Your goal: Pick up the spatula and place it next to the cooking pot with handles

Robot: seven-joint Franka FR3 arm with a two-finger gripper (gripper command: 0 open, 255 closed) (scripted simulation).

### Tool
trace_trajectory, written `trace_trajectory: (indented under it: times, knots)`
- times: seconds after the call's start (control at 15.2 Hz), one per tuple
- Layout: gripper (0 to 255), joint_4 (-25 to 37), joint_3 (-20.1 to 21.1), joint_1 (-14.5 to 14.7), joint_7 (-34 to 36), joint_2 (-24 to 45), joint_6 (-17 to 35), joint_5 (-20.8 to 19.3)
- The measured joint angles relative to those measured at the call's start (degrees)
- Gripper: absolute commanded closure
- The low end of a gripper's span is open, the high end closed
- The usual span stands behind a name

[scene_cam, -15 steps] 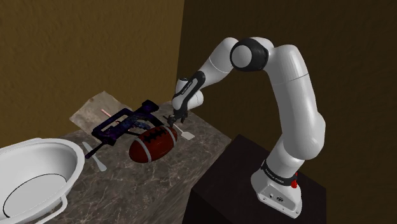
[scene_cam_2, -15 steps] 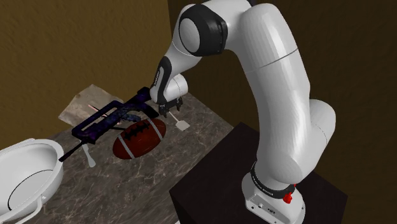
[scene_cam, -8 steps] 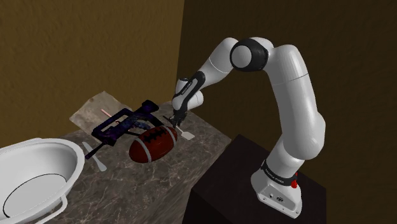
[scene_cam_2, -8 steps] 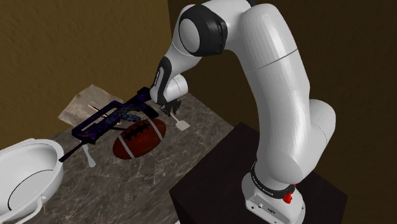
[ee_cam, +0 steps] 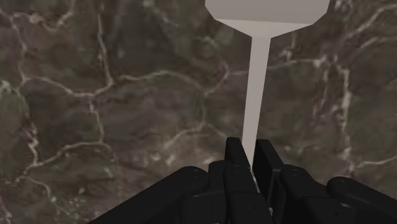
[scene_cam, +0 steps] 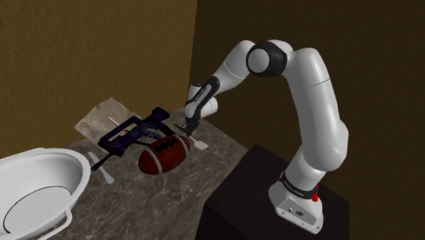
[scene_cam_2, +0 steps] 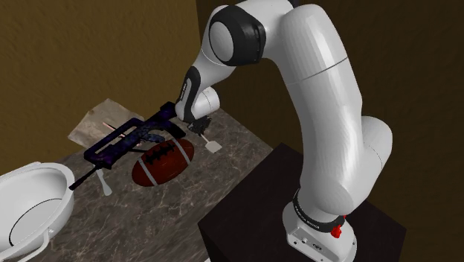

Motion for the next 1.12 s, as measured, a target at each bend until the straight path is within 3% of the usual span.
trace_trajectory:
  times: [1.12]
  knots:
    - [255,-2.98,-1.05,0.92,0.79,-10.97,-8.00,-0.95]
